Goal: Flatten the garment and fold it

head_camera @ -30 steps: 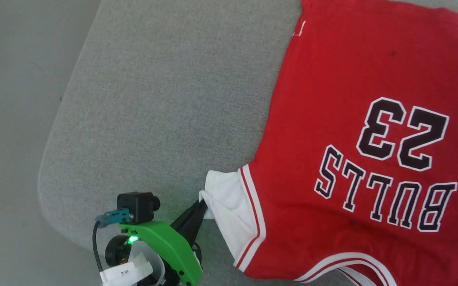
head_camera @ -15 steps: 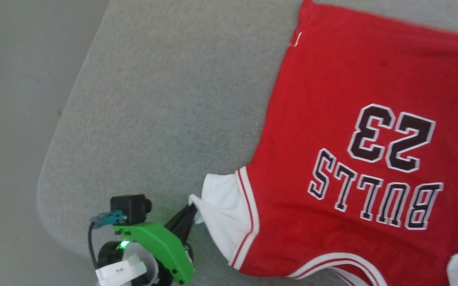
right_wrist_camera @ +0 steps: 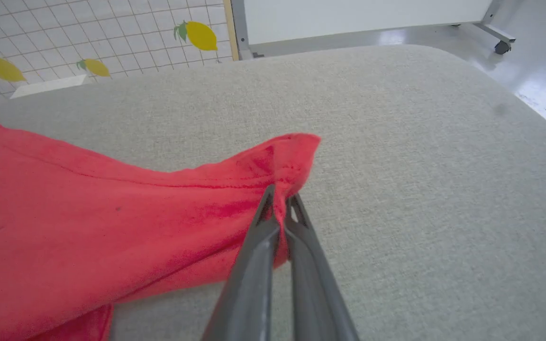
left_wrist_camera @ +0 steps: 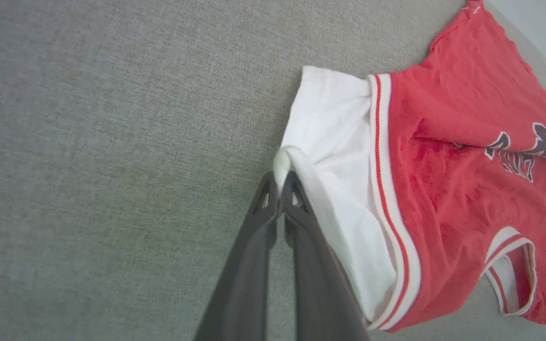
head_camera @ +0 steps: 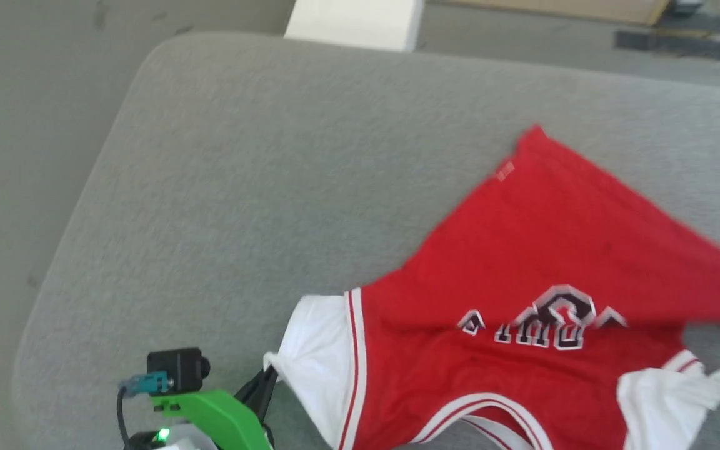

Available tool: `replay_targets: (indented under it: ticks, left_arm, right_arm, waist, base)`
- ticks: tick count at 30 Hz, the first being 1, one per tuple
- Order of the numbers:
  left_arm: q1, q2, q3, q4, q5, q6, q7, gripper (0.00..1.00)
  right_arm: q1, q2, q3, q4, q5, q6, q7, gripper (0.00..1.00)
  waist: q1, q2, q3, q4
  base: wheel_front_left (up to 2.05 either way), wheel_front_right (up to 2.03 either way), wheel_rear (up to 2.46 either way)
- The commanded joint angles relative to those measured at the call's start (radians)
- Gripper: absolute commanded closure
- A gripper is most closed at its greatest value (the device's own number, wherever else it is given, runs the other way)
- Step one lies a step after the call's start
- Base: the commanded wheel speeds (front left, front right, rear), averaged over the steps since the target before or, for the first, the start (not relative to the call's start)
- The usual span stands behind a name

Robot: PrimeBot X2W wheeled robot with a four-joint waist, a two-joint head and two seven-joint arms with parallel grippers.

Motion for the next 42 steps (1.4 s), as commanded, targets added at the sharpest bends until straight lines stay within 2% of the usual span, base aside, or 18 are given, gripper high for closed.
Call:
replay_targets:
  ticks: [1,6,15,16,17,18,22,24,29,33,37,40,42]
  left_arm:
    - [0.016,0.009,0.003,-0.008,-0.009,0.007,0.005,1.0]
    - [0.04,0.016,0.006,-0.024,-0.015,0.016,0.012,1.0]
    - [0.038,0.021,-0.004,-0.024,-0.014,0.02,0.023,1.0]
    - [0.037,0.021,-0.005,-0.025,-0.014,0.02,0.024,1.0]
    - [0.036,0.021,-0.006,-0.026,-0.014,0.02,0.025,1.0]
    - [0.034,0.021,-0.007,-0.026,-0.014,0.02,0.025,1.0]
    - [0.028,0.019,-0.014,-0.026,-0.013,0.02,0.026,1.0]
    - [0.025,0.017,-0.016,-0.025,-0.014,0.02,0.026,1.0]
    - [0.015,0.014,-0.02,-0.025,-0.017,0.018,0.025,1.0]
    - [0.003,0.013,-0.021,-0.024,-0.017,0.018,0.025,1.0]
    - [-0.008,0.013,-0.025,-0.026,-0.015,0.017,0.024,1.0]
    - [-0.02,0.009,-0.03,-0.025,-0.013,0.015,0.023,1.0]
    - [-0.028,0.004,-0.033,-0.023,-0.014,0.013,0.02,1.0]
  right_arm:
    - [0.037,0.005,-0.021,-0.013,0.011,-0.002,0.026,1.0]
    - [0.142,0.014,-0.061,-0.016,0.024,-0.002,0.2,1.0]
    - [0.188,0.015,-0.066,0.058,0.076,-0.002,0.554,1.0]
    - [0.187,0.015,-0.065,0.054,0.078,-0.002,0.568,0.66]
    - [0.186,0.015,-0.063,0.044,0.08,-0.002,0.573,0.1]
    - [0.183,0.015,-0.062,0.034,0.083,-0.002,0.568,0.0]
    - [0.152,0.015,-0.057,-0.029,0.075,-0.002,0.454,0.0]
    - [0.127,0.015,-0.028,-0.061,0.076,-0.002,0.348,0.0]
    - [0.064,-0.028,0.133,-0.093,0.095,-0.002,0.031,0.0]
    - [-0.013,-0.095,0.28,-0.044,0.134,-0.002,-0.138,0.0]
    - [-0.12,-0.172,0.445,0.054,0.171,-0.002,-0.193,0.0]
    - [-0.203,-0.217,0.539,0.145,0.187,-0.002,-0.151,0.0]
    - [-0.272,-0.241,0.602,0.222,0.191,-0.002,-0.085,0.0]
  waist:
    - [0.0,-0.0001,-0.085,-0.088]
    - [0.0,-0.0001,-0.104,-0.117]
    - [0.0,-0.0001,-0.115,-0.123]
    - [0.0,-0.0001,-0.115,-0.122]
    - [0.0,-0.0001,-0.115,-0.121]
    - [0.0,-0.0001,-0.114,-0.119]
    - [0.0,-0.0001,-0.108,-0.112]
    - [0.0,-0.0001,-0.106,-0.108]
    - [0.0,-0.0001,-0.094,-0.097]
    - [0.0,-0.0001,-0.08,-0.086]
    - [0.0,-0.0001,-0.057,-0.072]
    - [0.0,-0.0001,-0.039,-0.054]
    - [0.0,-0.0001,-0.025,-0.042]
  base:
    - [0.0,0.0,0.0]
    - [0.0,0.0,0.0]
    - [0.0,0.0,0.0]
    - [0.0,0.0,0.0]
    - [0.0,0.0,0.0]
    - [0.0,0.0,0.0]
    - [0.0,0.0,0.0]
    - [0.0,0.0,0.0]
    - [0.0,0.0,0.0]
    - [0.0,0.0,0.0]
    - [0.0,0.0,0.0]
    - [0.0,0.0,0.0]
    - [0.0,0.0,0.0]
